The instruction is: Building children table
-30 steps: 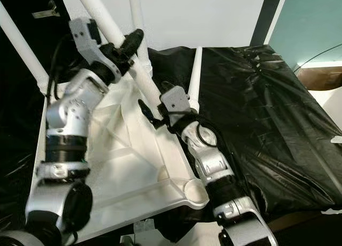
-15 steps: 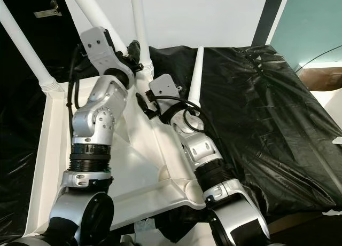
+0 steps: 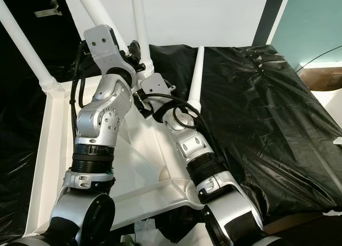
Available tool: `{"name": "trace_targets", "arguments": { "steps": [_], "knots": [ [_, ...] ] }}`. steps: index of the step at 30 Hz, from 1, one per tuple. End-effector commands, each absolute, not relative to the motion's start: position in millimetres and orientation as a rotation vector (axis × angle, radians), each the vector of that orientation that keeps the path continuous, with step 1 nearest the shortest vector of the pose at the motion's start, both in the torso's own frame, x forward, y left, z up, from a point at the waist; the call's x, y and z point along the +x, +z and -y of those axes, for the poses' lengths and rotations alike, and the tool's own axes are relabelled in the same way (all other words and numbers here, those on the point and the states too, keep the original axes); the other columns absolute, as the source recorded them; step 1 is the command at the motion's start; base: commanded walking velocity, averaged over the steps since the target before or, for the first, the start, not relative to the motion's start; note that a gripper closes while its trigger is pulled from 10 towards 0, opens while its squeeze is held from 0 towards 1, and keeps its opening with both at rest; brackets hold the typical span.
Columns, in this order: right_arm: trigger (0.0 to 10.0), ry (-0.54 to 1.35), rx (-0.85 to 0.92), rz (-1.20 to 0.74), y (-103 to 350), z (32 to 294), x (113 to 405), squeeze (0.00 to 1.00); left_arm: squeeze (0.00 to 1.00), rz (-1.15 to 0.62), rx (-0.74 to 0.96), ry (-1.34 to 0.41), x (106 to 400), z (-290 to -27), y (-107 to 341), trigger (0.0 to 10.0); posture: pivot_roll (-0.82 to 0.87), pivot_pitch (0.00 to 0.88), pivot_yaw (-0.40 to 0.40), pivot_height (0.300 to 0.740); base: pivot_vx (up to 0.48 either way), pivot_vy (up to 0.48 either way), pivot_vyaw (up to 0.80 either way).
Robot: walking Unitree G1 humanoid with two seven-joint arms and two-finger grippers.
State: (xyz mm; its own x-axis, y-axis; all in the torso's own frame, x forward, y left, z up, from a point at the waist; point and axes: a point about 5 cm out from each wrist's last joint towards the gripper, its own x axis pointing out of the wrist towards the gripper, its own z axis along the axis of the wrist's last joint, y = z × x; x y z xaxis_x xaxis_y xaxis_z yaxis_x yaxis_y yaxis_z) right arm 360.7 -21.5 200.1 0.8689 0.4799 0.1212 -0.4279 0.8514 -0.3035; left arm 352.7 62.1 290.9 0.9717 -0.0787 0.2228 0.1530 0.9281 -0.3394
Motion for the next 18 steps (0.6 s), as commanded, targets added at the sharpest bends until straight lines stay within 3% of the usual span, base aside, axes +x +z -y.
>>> {"name": "trace_targets", "arguments": {
  "steps": [1,2,4,5,6,8,9,18],
  "knots": [
    [10.0,0.487,-0.28,0.202,203.3,16.5,361.7,0.0,0.0,0.207,-0.41,-0.158,344.4,-41.9,295.9,10.0,0.11,0.028,0.01,0.74,0.0,0.0,0.0],
    [6.5,0.486,-0.278,0.201,203.6,14.6,362.4,0.0,0.0,0.206,-0.413,-0.161,344.0,-40.5,296.6,10.0,0.12,0.031,0.011,0.74,0.0,0.0,0.0],
    [6.5,0.486,-0.278,0.201,203.6,14.6,362.4,0.0,0.0,0.206,-0.413,-0.161,344.0,-40.5,296.6,10.0,0.12,0.031,0.011,0.74,0.0,0.0,0.0],
    [3.8,0.487,-0.278,0.201,203.8,13.1,362.7,0.0,0.0,0.205,-0.416,-0.165,343.6,-39.0,297.1,10.0,0.12,0.031,0.011,0.74,0.0,0.0,0.0],
    [2.4,0.489,-0.273,0.197,203.4,11.6,363.0,0.0,0.0,0.201,-0.424,-0.178,342.5,-36.3,297.8,10.0,0.12,0.033,0.011,0.74,0.0,0.0,0.0],
    [2.4,0.489,-0.273,0.197,203.4,11.6,363.0,0.0,0.0,0.201,-0.424,-0.178,342.5,-36.3,297.8,10.0,0.12,0.033,0.011,0.74,0.0,0.0,0.0],
    [0.3,0.491,-0.273,0.194,202.7,10.6,363.3,0.0,0.0,0.199,-0.428,-0.189,341.4,-33.9,298.5,10.0,0.12,0.033,0.011,0.74,0.0,0.0,0.0],
    [0.0,0.476,-0.282,0.188,201.5,13.0,367.1,0.0,0.0,0.198,-0.43,-0.248,337.1,-24.5,300.7,10.0,0.12,0.035,0.011,0.74,0.0,0.0,0.0]
  ]
}}
